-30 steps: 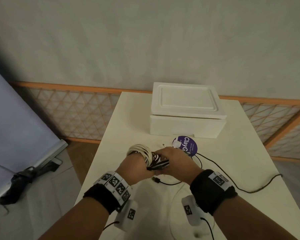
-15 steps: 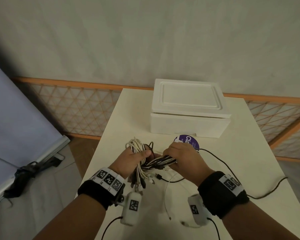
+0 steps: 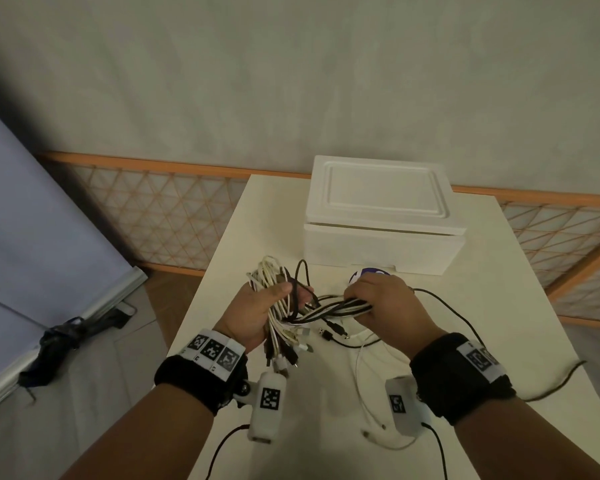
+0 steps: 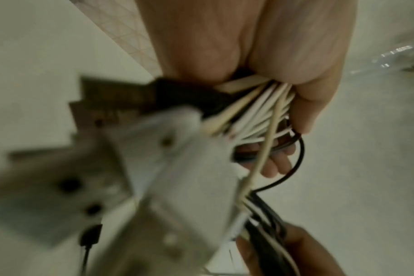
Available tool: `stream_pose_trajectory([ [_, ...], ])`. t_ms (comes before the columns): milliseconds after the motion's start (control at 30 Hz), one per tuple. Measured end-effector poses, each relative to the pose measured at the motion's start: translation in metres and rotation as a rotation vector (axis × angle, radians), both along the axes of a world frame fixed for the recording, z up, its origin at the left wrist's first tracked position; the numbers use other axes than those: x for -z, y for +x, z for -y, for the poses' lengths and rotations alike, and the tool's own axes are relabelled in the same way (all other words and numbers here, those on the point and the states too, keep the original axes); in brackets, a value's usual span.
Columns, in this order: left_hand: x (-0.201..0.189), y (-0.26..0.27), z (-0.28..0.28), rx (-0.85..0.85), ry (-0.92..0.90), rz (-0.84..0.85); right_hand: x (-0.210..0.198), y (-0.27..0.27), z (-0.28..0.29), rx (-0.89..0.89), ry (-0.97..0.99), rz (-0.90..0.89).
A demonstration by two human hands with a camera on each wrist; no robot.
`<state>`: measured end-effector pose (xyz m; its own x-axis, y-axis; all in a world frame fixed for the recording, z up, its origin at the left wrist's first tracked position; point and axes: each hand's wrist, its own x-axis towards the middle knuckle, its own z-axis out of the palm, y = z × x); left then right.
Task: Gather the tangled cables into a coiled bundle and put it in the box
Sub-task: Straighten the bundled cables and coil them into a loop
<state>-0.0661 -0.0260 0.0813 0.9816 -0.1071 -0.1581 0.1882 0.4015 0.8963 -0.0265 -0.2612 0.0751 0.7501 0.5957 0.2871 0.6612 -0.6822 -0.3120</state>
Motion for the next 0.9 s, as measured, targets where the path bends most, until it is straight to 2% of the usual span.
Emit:
stream_pose_trajectory([
  [167, 0.003, -0.005, 0.006, -0.104, 0.172, 0.115, 0.004, 0.001, -0.002, 0.016, -0.106, -0.018],
  [200, 0.003, -0.005, 0.005, -0.126, 0.138, 0.099, 0.007, 0.002, 0.001, 0.036, -0.118, -0.025],
  [300, -0.003, -0.003, 0.004, -0.131, -0.131, -0.011, 0.018, 0.001, 0.008, 0.104, -0.119, -0.039],
  [433, -0.007, -0.009, 0.004, -0.038, -0.289, -0.008, 0.024, 0.007, 0.015, 0.205, -0.121, -0.034],
  [700, -0.011, -0.01, 0.001, 0.116, -0.343, -0.041, 0.018, 0.02, 0.019, 0.282, -0.14, -0.027],
  [800, -0.017, -0.013, -0.004, 0.286, -0.233, -0.042, 0.017, 0.027, 0.029, 0.366, -0.129, 0.004],
  [900, -0.018, -0.015, -0.009, 0.314, 0.075, -0.081, 0.019, 0.032, 0.042, 0.457, -0.073, 0.022],
])
